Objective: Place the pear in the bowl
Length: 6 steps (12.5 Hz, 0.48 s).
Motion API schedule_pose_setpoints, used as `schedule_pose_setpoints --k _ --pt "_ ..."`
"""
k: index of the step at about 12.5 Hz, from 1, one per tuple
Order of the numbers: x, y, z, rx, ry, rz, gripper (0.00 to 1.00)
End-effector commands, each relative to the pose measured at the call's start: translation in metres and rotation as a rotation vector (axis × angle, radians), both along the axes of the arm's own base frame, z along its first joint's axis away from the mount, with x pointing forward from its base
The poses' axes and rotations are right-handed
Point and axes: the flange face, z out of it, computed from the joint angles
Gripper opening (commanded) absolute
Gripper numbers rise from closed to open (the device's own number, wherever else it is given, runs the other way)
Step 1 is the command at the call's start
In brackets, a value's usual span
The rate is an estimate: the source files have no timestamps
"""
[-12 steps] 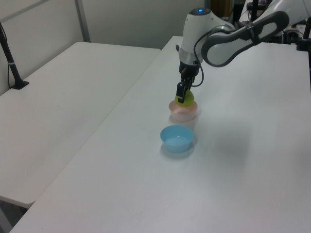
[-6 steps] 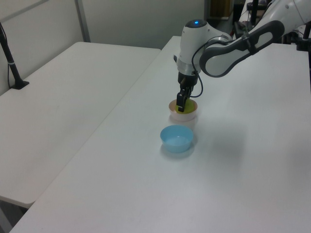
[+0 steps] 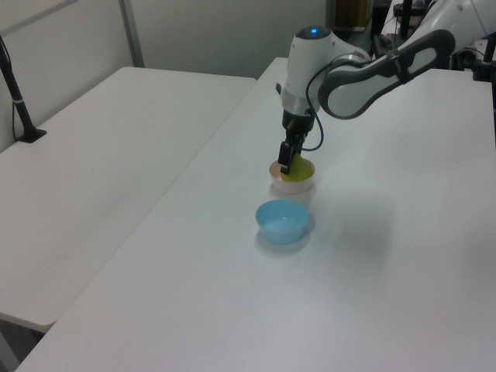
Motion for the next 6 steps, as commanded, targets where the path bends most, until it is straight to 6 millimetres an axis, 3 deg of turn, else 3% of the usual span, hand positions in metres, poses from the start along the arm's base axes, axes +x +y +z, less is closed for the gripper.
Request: schedule_pose_setpoints --k 1,2,4,6 --pt "-0.015 -0.009 0.067 -0.009 -0.02 -0.036 1.0" --pt "-0.021 -0.012 0.082 -0.013 -0.006 -0.04 1.0" --pt "-0.042 -0.024 0.133 -0.016 0.016 -0.058 1.0" --pt "-0.067 -0.046 0.175 -0.02 0.049 -0.096 1.0"
